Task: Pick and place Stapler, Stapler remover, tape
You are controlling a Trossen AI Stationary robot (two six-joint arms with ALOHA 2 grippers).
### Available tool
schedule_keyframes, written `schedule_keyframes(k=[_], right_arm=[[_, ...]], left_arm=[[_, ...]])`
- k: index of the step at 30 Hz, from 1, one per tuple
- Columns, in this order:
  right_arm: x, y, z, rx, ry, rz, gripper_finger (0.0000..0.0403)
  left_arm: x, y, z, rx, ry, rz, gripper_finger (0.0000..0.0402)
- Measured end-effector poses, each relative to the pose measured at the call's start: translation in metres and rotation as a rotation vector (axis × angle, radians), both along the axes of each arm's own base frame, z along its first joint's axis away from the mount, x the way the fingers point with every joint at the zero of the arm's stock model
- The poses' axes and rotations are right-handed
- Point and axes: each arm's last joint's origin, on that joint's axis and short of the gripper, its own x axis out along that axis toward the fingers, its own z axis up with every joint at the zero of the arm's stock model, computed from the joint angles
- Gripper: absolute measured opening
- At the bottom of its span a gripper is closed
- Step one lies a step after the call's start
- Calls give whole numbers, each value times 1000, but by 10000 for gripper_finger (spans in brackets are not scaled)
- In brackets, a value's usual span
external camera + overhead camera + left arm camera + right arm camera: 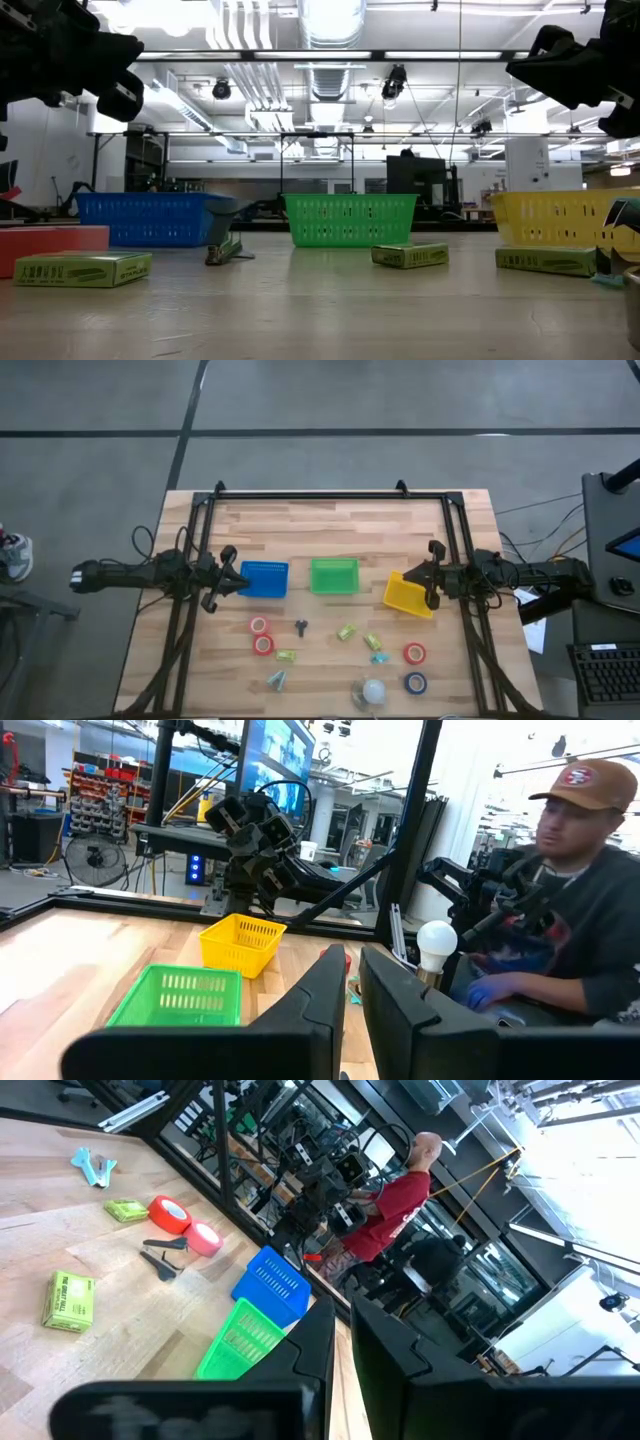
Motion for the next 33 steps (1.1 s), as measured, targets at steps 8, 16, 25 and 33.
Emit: schedule_keyframes(k=[8,16,25,33], right_arm=[[0,0,0,0,0,0,34],[0,-2,3,3,-33,-68,34],[-2,-4,15,314,-149,-109,34],[-2,-9,14,496,-176,-223,34]], left_arm=[[0,0,0,0,0,0,42],[0,0,0,0,0,0,42],[0,0,0,0,0,0,42],[0,0,-1,0,6,0,42]])
